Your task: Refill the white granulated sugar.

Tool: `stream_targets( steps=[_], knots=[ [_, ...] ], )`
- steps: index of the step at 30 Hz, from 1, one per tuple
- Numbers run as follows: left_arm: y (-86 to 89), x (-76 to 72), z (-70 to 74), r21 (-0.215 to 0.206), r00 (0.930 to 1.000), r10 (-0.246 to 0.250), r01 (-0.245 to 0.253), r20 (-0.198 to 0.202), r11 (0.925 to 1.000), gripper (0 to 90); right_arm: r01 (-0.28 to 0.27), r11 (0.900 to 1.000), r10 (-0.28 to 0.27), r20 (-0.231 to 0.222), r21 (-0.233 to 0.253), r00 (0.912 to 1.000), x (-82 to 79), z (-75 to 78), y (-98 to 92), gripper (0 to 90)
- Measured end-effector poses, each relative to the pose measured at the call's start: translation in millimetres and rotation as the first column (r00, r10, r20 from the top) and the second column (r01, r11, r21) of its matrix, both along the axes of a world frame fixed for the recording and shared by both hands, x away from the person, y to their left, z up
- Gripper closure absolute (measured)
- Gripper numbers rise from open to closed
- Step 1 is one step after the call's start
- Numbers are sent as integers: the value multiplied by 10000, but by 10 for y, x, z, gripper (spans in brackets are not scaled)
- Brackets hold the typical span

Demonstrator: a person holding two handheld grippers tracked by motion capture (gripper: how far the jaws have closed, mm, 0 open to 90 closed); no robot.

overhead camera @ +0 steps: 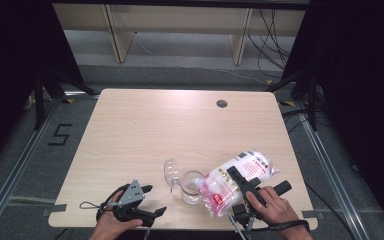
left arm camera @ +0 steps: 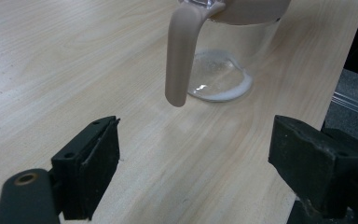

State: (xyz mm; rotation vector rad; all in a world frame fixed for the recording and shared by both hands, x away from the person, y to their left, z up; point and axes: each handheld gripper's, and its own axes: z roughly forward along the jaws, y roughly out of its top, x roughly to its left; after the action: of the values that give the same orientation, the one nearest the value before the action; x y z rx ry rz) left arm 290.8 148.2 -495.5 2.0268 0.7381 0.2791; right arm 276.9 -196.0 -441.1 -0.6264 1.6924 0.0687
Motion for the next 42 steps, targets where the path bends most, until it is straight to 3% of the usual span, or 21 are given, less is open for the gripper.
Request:
stream_targets(
  steps=[3,4,6,9,11,25,35,37,38,40,42],
  knots=[
    [-10,-8,-4,-105,10000,67,-66,71,9999,159,266,9994,-263,-151,200,9995,-17,-19,-9,531],
    [-1,8,0,17,9996,-118,118,251,9999,159,82,9999,-81,48,-106,10000,-3,1,3,531],
    [0,11,0,23,9995,-169,168,272,9999,159,155,9999,-155,33,37,9999,-8,-12,-3,531],
    [-11,-2,-5,-143,10000,-55,55,4,9999,159,169,9998,-168,68,-49,9998,-7,-5,-2,532],
    [-1,12,-4,23,9992,-178,177,365,9998,159,277,9995,-276,81,-145,9996,-12,-14,1,533],
    [-2,10,-2,24,9993,-154,153,339,9999,159,183,9996,-180,165,-198,9997,-3,-4,8,536],
    [-2,10,-1,40,9993,-162,161,347,9999,159,237,9983,-224,252,-527,9994,11,-27,8,540],
    [-2,9,-1,33,9993,-161,160,348,9999,159,211,9987,-207,86,-474,9997,7,-13,5,540],
    [-1,10,0,39,9993,-165,164,348,9999,159,180,9965,-155,306,-822,9994,10,19,10,541],
    [0,9,-2,13,9992,-165,164,363,9999,159,227,9991,-218,249,-369,9995,4,0,-2,541],
    [0,10,-2,20,9992,-165,164,362,9999,159,239,9986,-230,188,-476,9996,4,18,3,542]
  ],
)
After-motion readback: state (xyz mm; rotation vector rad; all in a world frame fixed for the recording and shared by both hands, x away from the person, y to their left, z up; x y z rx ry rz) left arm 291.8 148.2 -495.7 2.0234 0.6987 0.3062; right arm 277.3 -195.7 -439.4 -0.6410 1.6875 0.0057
